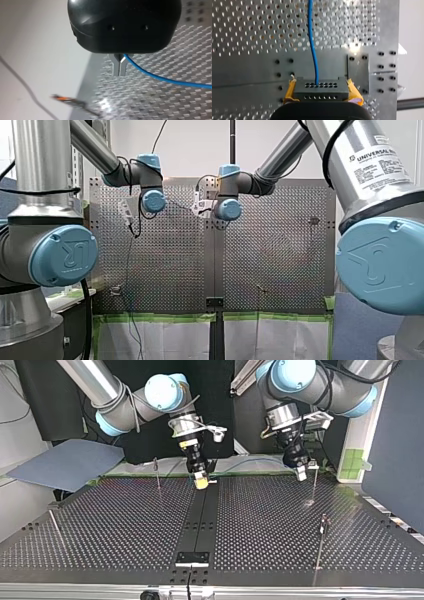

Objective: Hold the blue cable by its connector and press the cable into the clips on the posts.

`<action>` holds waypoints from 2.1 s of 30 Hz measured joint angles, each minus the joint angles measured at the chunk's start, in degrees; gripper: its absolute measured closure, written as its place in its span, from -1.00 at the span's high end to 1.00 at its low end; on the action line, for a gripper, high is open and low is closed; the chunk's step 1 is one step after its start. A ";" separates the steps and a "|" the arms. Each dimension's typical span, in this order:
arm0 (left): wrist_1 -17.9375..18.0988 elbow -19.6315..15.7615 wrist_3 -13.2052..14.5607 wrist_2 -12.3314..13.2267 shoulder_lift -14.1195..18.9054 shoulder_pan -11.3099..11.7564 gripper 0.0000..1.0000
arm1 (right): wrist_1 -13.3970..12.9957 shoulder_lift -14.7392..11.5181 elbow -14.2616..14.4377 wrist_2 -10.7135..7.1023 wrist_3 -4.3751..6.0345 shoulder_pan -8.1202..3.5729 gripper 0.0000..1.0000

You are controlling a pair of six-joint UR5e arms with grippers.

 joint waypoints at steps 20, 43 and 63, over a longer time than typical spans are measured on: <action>-11.85 1.73 2.28 -1.64 7.51 1.73 -1.00 | 6.57 0.39 -10.58 -2.70 1.49 3.28 -1.00; -21.42 7.73 0.26 4.15 5.46 8.87 -1.00 | 8.51 0.41 -18.37 -2.92 1.76 3.06 -1.00; -22.30 14.64 1.15 15.71 0.44 20.44 -1.00 | 8.28 0.49 -19.12 -2.80 2.49 3.04 -1.00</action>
